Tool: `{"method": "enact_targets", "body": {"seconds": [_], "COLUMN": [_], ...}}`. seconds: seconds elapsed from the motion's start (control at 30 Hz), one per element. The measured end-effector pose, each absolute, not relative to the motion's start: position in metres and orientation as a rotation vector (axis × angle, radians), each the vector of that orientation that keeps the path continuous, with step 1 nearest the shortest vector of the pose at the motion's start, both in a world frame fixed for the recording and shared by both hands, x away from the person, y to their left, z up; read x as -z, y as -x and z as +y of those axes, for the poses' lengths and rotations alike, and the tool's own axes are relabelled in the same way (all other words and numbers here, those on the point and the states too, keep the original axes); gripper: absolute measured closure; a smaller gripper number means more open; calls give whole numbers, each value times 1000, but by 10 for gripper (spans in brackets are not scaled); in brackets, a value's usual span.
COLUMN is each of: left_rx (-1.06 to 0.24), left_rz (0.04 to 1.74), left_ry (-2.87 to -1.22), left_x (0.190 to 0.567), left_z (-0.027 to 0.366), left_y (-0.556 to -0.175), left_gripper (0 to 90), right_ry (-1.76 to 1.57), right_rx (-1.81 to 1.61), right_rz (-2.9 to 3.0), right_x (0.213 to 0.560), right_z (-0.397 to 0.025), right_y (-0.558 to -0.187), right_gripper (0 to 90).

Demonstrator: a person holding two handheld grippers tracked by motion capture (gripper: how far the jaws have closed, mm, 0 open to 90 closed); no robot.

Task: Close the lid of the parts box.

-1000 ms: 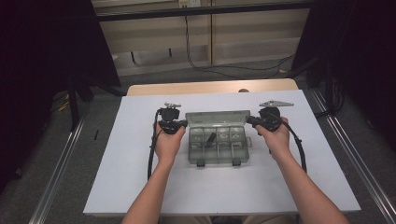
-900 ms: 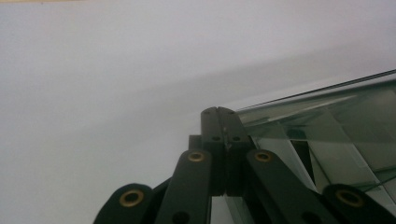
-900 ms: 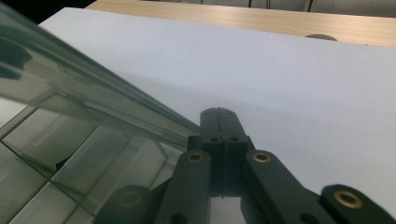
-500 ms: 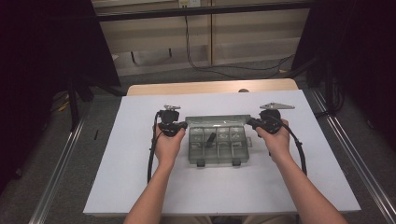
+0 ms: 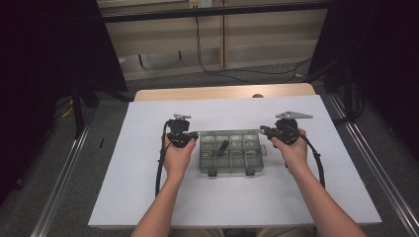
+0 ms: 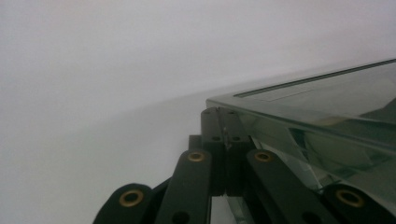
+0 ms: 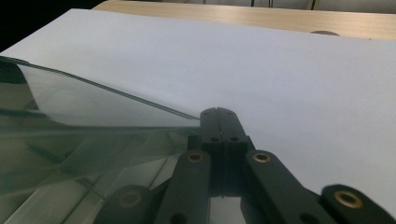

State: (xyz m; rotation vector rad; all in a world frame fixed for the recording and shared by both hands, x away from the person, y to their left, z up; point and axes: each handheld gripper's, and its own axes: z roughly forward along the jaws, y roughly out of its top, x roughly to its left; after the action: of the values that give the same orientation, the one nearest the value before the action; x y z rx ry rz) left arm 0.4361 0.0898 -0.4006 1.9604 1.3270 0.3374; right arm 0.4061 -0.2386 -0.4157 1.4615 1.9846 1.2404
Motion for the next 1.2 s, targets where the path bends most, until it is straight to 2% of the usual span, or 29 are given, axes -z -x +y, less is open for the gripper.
{"method": "enact_targets", "body": {"seconds": [1.2], "left_rx": [-308], "left_rz": [1328], "left_ry": [-1987], "left_x": [406], "left_z": [92], "left_y": [-431], "left_gripper": [900], "right_ry": [-1433], "right_rx": [-1237], "right_rz": [1994], "right_x": [421], "right_z": [-238], "right_y": [-397], "right_gripper": [900]}}
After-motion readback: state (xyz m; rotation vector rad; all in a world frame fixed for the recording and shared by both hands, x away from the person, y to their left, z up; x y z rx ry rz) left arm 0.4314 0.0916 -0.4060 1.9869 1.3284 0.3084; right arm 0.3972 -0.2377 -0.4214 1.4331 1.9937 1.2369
